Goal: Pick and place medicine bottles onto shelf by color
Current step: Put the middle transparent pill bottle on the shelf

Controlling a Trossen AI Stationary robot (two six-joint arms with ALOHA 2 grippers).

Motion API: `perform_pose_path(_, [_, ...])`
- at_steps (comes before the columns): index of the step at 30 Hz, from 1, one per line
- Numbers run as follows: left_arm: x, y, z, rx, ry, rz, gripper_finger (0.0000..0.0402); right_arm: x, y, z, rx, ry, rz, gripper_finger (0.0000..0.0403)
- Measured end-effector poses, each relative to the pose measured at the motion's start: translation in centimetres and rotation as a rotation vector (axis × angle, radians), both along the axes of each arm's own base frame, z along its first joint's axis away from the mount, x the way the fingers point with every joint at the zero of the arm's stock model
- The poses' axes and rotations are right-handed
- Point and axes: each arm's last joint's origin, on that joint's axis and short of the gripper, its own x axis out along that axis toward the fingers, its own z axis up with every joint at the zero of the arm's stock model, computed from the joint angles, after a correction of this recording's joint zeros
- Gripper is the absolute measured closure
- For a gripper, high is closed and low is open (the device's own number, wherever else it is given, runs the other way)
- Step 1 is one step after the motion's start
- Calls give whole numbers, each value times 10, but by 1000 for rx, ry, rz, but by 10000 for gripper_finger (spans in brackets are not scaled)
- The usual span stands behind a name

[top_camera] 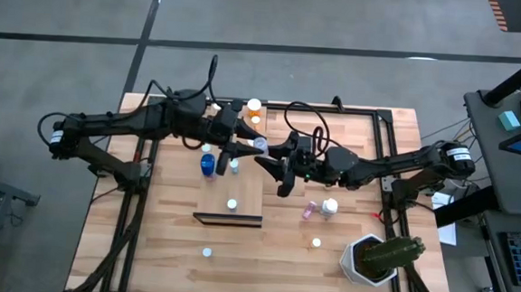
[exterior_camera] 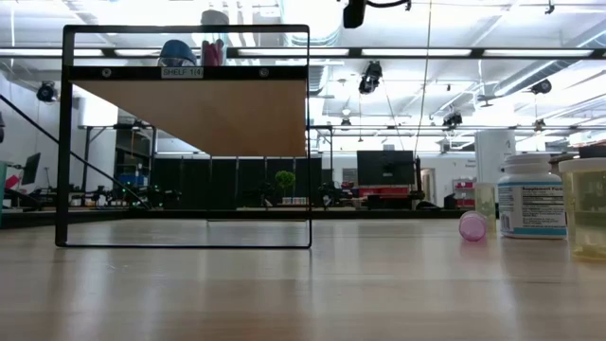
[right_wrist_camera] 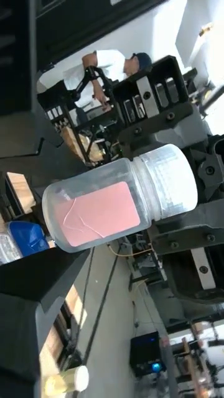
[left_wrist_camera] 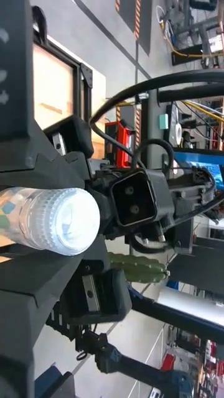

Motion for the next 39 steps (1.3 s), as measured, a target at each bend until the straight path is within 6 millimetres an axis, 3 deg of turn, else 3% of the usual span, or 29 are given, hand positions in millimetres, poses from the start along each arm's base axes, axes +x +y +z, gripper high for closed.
perform_pose_path(6, [-9, 1, -1, 27, 38, 39, 285, -1, -2, -3, 56, 37, -19, 182])
perform_pose_path(13, [-55, 17, -5, 116, 179, 209, 285, -14, -5, 6, 69, 85, -73, 139])
perform_pose_path(18, [-79, 32, -40, 94, 269, 422, 285, -17, -6, 4, 64, 143, -101, 133])
perform_pose_path(22, [-84, 38, -78, 63, 261, 559, 285, -17, -7, 0, 50, 187, -122, 135])
perform_pose_path(29, [-89, 45, -125, 64, 262, 613, 285, -12, -6, -9, 39, 227, -123, 138])
perform_pose_path(33, [-97, 49, -123, 68, 248, 563, 285, -7, -6, -16, 42, 250, -122, 138])
perform_pose_path(39, [-117, 58, -97, 151, 141, 382, 285, -3, -6, -23, 69, 264, -119, 138])
